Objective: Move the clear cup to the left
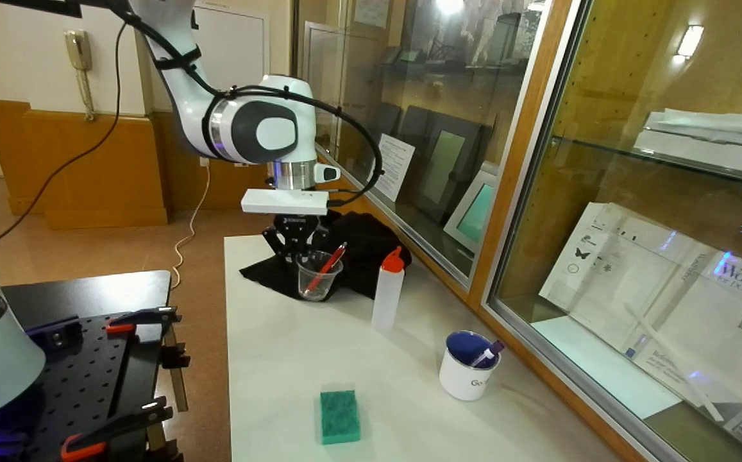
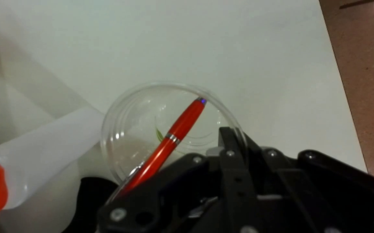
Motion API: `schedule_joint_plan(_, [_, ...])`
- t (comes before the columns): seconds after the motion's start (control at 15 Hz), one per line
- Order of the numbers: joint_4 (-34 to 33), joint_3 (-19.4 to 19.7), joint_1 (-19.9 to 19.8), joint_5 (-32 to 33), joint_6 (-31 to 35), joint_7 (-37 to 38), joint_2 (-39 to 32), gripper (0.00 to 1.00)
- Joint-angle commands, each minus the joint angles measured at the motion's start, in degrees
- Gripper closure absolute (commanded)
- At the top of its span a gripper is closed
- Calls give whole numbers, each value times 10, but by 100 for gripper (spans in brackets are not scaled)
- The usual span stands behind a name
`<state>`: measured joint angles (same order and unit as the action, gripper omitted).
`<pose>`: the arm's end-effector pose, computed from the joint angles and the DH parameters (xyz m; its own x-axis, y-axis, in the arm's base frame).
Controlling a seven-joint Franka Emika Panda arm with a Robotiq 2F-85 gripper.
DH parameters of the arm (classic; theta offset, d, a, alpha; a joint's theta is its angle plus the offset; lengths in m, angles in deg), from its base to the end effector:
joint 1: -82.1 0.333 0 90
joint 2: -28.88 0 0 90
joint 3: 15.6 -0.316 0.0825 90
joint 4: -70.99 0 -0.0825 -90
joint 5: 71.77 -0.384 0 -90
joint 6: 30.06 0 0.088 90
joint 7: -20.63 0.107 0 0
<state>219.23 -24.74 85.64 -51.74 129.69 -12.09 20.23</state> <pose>0.4319 0.1154 0.2099 0.4415 0.8968 -0.0296 0.8927 -0.4357 0.1147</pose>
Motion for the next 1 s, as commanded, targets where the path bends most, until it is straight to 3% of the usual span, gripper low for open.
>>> schedule_joint_plan(0.0, [0,3,4,-3,-1,-3,1,99])
schedule_joint_plan(0.4, [0,11,20,36,87,39,-39,99])
schedule_joint_plan(0.93, [-52,60,77,121,108,104,-151,99])
